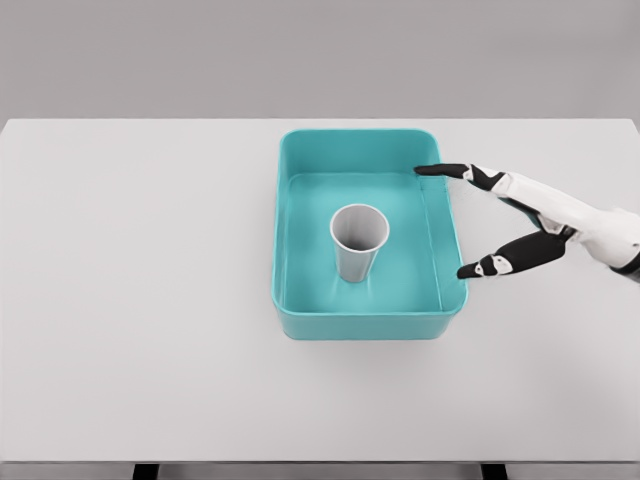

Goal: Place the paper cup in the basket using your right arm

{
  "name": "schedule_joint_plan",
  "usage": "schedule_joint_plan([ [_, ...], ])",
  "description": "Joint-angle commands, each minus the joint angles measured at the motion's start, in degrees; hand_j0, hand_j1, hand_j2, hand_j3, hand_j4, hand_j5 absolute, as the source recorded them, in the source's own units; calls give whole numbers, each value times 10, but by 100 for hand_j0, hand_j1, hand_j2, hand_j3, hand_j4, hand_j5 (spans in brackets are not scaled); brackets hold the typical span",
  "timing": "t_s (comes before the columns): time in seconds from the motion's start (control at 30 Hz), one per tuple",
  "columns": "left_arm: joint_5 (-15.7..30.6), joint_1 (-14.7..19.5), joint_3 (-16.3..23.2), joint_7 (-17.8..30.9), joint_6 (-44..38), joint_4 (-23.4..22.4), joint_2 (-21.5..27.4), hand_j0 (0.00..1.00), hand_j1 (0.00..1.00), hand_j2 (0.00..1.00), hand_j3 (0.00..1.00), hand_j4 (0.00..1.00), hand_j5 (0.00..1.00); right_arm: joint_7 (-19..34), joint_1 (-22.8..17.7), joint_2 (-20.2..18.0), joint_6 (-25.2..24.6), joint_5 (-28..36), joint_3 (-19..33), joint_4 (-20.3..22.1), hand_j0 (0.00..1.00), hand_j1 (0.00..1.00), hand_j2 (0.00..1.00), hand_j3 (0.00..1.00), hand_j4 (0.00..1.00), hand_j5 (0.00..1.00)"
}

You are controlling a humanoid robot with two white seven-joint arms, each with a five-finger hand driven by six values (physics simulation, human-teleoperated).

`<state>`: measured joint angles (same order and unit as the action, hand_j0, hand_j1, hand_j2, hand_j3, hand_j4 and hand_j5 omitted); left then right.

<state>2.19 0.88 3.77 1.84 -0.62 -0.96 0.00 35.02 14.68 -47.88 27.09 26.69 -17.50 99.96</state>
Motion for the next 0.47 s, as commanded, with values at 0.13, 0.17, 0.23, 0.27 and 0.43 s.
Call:
schedule_joint_plan([
  [0.13,0,0,0,0,-1,0,0,100,100,100,100,100,100,0,-4,-5,0,5,14,4,100,100,100,100,100,100],
  [0.17,0,0,0,0,0,0,0,100,100,100,100,100,100,0,-4,-6,0,5,15,3,100,100,100,100,100,100],
  [0.23,0,0,0,0,0,0,0,100,100,100,100,100,100,0,-4,-5,0,5,16,3,100,100,100,100,100,100],
  [0.27,0,0,0,0,0,0,0,100,100,100,100,100,100,0,-4,-4,0,5,15,3,100,100,100,100,100,100],
  [0.43,4,0,-1,0,0,1,0,100,100,100,100,100,100,0,-4,-3,0,5,19,3,100,100,100,100,100,100],
])
